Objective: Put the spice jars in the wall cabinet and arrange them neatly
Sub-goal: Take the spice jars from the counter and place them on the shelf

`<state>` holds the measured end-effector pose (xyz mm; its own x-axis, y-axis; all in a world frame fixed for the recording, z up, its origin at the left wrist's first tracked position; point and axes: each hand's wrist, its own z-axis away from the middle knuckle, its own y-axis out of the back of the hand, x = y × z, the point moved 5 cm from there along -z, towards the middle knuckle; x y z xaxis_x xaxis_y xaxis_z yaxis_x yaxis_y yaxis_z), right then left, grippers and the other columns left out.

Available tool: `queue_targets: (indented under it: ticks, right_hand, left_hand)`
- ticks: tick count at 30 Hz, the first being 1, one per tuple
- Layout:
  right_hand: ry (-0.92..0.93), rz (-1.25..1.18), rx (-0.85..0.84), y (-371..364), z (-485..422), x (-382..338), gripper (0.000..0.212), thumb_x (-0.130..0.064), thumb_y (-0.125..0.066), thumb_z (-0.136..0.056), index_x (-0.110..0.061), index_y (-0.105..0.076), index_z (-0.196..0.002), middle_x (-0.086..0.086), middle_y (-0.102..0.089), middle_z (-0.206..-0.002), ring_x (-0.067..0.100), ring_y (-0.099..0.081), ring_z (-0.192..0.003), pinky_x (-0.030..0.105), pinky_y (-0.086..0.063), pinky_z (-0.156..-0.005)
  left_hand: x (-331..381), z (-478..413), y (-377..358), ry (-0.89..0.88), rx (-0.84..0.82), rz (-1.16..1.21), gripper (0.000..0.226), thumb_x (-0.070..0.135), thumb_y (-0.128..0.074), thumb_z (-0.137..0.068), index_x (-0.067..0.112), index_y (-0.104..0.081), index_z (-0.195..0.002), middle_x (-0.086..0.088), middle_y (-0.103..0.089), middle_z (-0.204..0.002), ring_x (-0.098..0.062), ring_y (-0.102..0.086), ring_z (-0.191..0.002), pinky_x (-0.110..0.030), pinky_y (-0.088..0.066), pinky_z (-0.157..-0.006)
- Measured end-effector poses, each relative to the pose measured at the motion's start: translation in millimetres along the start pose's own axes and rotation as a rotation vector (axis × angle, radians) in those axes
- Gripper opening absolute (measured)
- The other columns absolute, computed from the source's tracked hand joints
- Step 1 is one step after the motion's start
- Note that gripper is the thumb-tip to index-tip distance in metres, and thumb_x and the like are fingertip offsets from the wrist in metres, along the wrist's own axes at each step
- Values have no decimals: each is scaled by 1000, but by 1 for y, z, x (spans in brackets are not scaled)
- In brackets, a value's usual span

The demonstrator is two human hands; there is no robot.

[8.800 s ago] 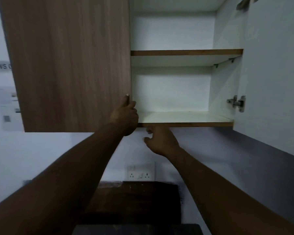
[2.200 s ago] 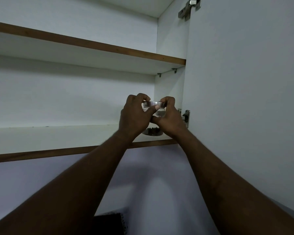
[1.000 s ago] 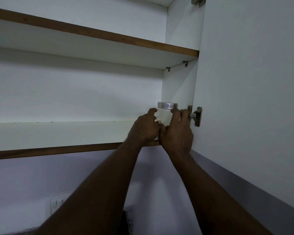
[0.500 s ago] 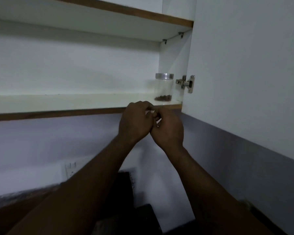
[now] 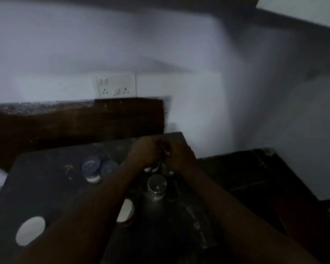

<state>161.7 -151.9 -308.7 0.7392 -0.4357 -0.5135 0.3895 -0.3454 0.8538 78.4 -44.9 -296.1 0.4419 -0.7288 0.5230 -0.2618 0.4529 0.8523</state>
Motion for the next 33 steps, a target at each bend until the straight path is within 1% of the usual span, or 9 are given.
queue_targets:
  ticks: [2, 5, 10, 13, 16, 19, 23, 27, 33]
  right_hand:
    - [-35, -5, -55, -25, 14, 6, 32, -27, -71, -88, -18, -67, -119, 6, -68, -118, 25, -65, -108, 39, -53, -94]
    - [-69, -29, -131, -58, 34, 13, 20, -29, -70, -88, -24, -62, -106, -1, -65, -106, 21, -66, -95, 43, -57, -84]
    - [-176, 5, -189, -94, 57, 30, 59, -35, -78, -83, -20, -54, -134, 9, -55, -137, 32, -57, -121, 43, -52, -95]
    - [-304, -29, -259, -117, 64, 41, 87, -36, -78, -82, -26, -29, -154, 11, -43, -150, 34, -50, -133, 50, -48, -104]
    - [-366, -86, -347, -137, 68, 49, 97, -39, -77, -82, -28, -18, -158, 11, -41, -153, 33, -45, -139, 54, -44, -109]
    - [-386, -102, -337, -148, 69, 55, 96, -45, -78, -77, -27, -24, -154, 13, -40, -152, 36, -43, -139, 55, -43, -109]
    - [-340, -113, -261, -144, 68, 55, 114, -40, -81, -77, -29, -7, -162, 17, -43, -149, 38, -48, -135, 54, -46, -106]
    - [-316, -172, -97, -121, 62, 54, 71, -51, -78, -78, -31, -45, -137, 2, -57, -135, 25, -61, -119, 46, -54, -95]
    - [-180, -325, 151, -59, 37, 29, 56, -70, -70, -67, -44, -47, -112, -18, -56, -110, 4, -59, -98, 12, -42, -70]
  left_hand:
    - [-14, 16, -24, 34, -58, 9, 25, 27, -63, -93, 17, -71, -114, -6, -72, -111, -24, -68, -102, -34, -53, -88]
    - [-30, 35, -55, 64, -101, 36, 26, 31, -61, -94, 20, -66, -118, -5, -70, -112, -23, -68, -102, -36, -54, -86]
    - [-61, 55, -104, 146, -242, -73, 54, 39, -58, -93, 20, -47, -142, -12, -53, -141, -31, -51, -127, -43, -43, -105]
    - [-77, 60, -127, 249, -297, 35, 73, 35, -61, -93, 21, -26, -156, -13, -46, -149, -32, -49, -132, -41, -42, -105]
    - [-84, 68, -146, 273, -345, 110, 91, 32, -66, -91, 22, -9, -161, -14, -53, -144, -32, -56, -126, -30, -40, -94]
    - [-86, 70, -152, 263, -266, 124, 90, 34, -69, -89, 18, -15, -159, -14, -61, -134, -31, -62, -118, -25, -35, -85]
    - [-82, 72, -146, 208, -208, 131, 82, 30, -67, -90, 23, -21, -157, -10, -69, -119, -27, -68, -104, -26, -42, -77]
    - [-70, 73, -120, 155, -83, 210, 69, 33, -64, -90, 26, -34, -152, -8, -57, -133, -24, -58, -118, -27, -40, -89]
    - [-45, 53, -50, -10, -18, 291, 80, 33, -75, -84, 35, -32, -152, -2, -48, -146, -18, -49, -131, -30, -39, -103]
